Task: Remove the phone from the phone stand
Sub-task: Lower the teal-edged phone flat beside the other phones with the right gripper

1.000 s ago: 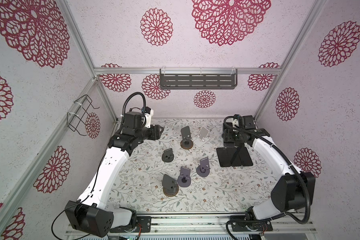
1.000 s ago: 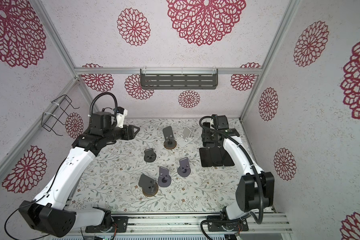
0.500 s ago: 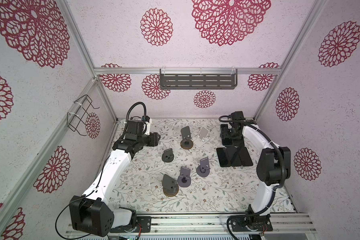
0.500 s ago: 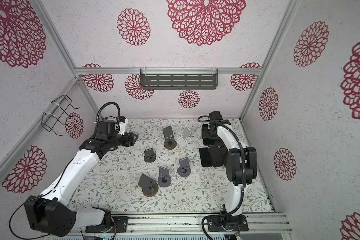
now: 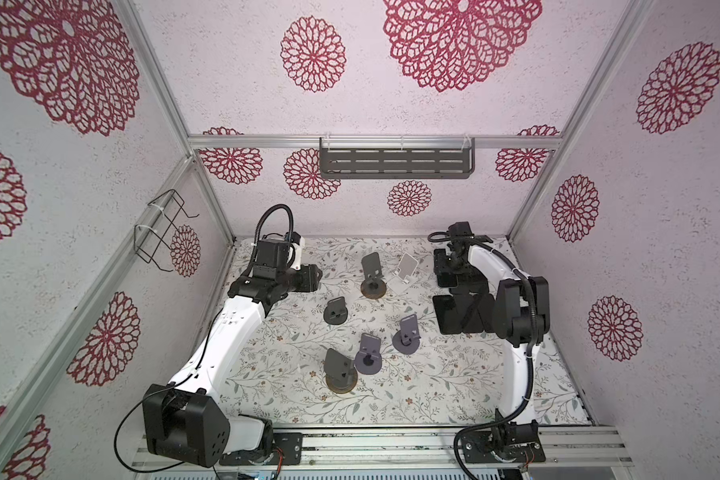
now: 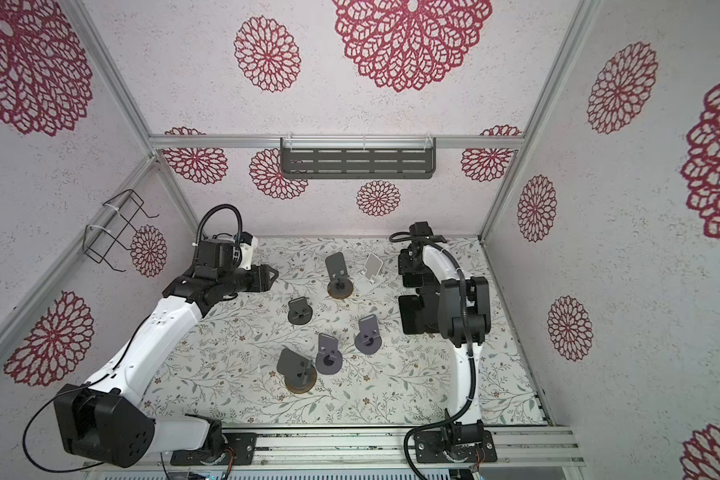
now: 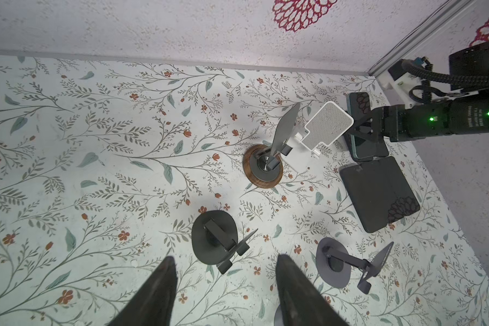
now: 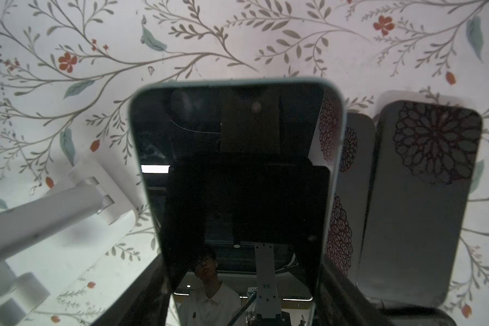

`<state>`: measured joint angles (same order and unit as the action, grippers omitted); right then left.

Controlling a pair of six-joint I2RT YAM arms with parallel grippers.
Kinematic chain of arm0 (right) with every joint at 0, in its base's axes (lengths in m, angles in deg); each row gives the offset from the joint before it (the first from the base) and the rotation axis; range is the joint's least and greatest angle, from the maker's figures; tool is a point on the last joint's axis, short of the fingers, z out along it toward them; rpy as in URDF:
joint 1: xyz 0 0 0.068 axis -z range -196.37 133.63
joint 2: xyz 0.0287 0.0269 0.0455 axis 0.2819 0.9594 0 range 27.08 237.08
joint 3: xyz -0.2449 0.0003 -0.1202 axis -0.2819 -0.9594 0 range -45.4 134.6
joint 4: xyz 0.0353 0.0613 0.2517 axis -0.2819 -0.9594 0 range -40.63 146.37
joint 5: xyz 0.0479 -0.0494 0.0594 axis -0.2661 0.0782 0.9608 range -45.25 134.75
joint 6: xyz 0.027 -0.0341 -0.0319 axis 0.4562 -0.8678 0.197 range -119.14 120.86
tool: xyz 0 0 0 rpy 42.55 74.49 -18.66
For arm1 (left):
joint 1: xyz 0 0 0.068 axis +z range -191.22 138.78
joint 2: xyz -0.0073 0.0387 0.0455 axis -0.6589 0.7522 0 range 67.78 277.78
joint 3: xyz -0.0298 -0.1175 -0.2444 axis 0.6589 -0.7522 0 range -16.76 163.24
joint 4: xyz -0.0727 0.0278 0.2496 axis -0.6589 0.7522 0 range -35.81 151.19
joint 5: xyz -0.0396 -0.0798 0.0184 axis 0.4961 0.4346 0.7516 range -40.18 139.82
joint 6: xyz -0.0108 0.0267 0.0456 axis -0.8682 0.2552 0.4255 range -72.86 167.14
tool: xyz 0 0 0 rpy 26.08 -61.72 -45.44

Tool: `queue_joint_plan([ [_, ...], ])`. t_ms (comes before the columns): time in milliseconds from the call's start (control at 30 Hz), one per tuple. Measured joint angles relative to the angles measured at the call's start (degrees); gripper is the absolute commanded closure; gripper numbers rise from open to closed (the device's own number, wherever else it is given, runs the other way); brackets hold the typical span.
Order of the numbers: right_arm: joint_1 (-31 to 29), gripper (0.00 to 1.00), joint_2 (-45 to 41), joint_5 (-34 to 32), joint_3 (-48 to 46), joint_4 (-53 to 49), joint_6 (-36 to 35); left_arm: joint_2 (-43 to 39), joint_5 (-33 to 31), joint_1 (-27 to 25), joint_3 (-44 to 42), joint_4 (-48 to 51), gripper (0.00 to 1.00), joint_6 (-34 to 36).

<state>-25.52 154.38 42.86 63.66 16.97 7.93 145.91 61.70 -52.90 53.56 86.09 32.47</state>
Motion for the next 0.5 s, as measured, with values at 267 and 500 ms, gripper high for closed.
queue_joint_plan([
  [267, -1.2, 1.0, 6.25, -1.16, 4.83, -0.74, 0.02, 0.02, 0.04, 0.0, 0.0, 0.0, 0.4, -0.11],
  [500, -1.53, 1.0, 7.17, -1.46, 4.7, -0.94, 0.07, 0.02, 0.04, 0.0, 0.0, 0.02, 0.4, -0.22],
])
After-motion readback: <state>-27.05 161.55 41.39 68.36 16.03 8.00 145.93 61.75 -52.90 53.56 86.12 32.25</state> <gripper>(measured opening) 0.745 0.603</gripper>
